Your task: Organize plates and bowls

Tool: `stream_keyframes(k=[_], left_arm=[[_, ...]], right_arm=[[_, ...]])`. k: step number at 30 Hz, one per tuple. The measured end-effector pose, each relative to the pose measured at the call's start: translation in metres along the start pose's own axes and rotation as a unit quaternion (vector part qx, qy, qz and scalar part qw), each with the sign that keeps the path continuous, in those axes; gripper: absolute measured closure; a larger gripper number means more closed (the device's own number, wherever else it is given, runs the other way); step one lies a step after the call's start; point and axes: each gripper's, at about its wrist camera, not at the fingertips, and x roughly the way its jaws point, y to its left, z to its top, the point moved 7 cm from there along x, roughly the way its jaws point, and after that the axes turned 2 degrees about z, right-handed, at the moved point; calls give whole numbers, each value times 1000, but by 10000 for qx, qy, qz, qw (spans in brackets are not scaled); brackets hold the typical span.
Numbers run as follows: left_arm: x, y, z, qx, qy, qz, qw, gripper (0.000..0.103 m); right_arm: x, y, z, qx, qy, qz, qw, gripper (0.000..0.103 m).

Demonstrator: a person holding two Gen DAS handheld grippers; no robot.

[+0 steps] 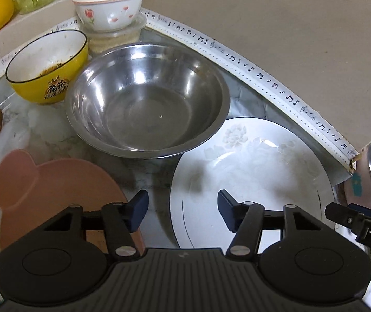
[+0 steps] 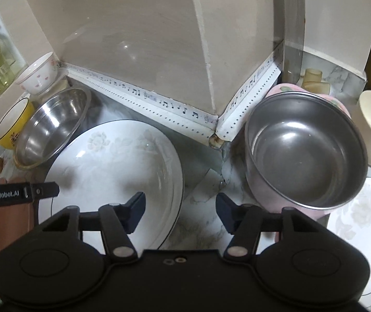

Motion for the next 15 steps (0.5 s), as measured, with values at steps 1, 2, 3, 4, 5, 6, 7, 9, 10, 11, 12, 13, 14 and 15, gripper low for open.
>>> stream_keyframes(k=[1,2,3,4,5,6,7,9,10,11,12,13,14,15], left_arm=[[2,1,1,-17,15,-6,10000,49],[3,1,0,-44,38,-15,10000,51],[3,2,0,-77,54,-27,10000,55],[4,2,0,-105,73,-41,9999,58],[5,3,0,-116,95,-52,9999,61],[6,3,0,-137,114,-74,9998,61],[8,3,0,-148,125,-92,9998,62],[10,3,-1,-169,171,-128,9996,70],[11,3,-1,-192,189,-131,9996,70],[11,4,-1,-222,199,-129,9995,70],[11,4,0,-252,205,-142,9994,73],[11,5,0,-283,228,-163,9992,74],[11,6,0,-312,245,-167,9991,77],[12,7,1,-349,259,-180,9989,80]], right_arm=[[2,0,1,48,28,33,10000,46],[4,0,2,65,45,55,10000,47],[6,0,2,82,52,47,9999,48],[7,-1,3,101,70,47,9999,50],[9,-2,3,141,97,79,9998,53],[10,-3,3,192,113,99,9997,55],[11,-5,4,238,119,95,9996,56],[13,-8,5,301,123,76,9994,61],[14,-10,5,329,137,75,9993,62],[15,-11,5,363,158,93,9992,64],[16,-11,5,398,178,126,9990,67],[17,-11,4,425,196,149,9988,68],[17,-11,4,441,212,161,9987,70],[17,-11,3,454,217,181,9986,72]])
